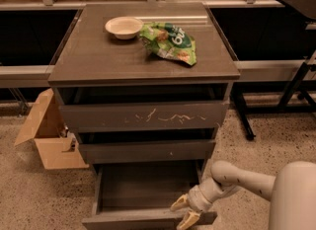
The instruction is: Close bottom drawer
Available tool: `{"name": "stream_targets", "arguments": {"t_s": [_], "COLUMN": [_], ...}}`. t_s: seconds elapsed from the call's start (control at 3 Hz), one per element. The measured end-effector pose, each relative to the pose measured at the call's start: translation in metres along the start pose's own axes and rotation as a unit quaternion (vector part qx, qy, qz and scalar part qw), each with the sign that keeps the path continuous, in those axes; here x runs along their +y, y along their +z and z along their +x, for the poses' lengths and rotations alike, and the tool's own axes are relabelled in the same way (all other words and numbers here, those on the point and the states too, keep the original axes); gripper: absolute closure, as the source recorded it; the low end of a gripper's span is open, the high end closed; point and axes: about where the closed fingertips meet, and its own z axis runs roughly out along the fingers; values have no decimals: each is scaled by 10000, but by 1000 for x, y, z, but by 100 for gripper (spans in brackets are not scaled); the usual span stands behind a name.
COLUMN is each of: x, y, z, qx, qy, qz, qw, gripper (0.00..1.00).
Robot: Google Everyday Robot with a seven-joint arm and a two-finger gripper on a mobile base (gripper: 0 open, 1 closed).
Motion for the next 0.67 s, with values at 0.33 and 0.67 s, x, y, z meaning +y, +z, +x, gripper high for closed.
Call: {"name": "stream_targets", "arguments": {"t_s": [0.33,0.67], "x": [-3,-7], "y": [15,33], "z": [12,31], "qx": [-105,-277], "qy": [30,172], "qz": [-57,-211], "qw": [9999,9992], "gripper": [71,94]}}
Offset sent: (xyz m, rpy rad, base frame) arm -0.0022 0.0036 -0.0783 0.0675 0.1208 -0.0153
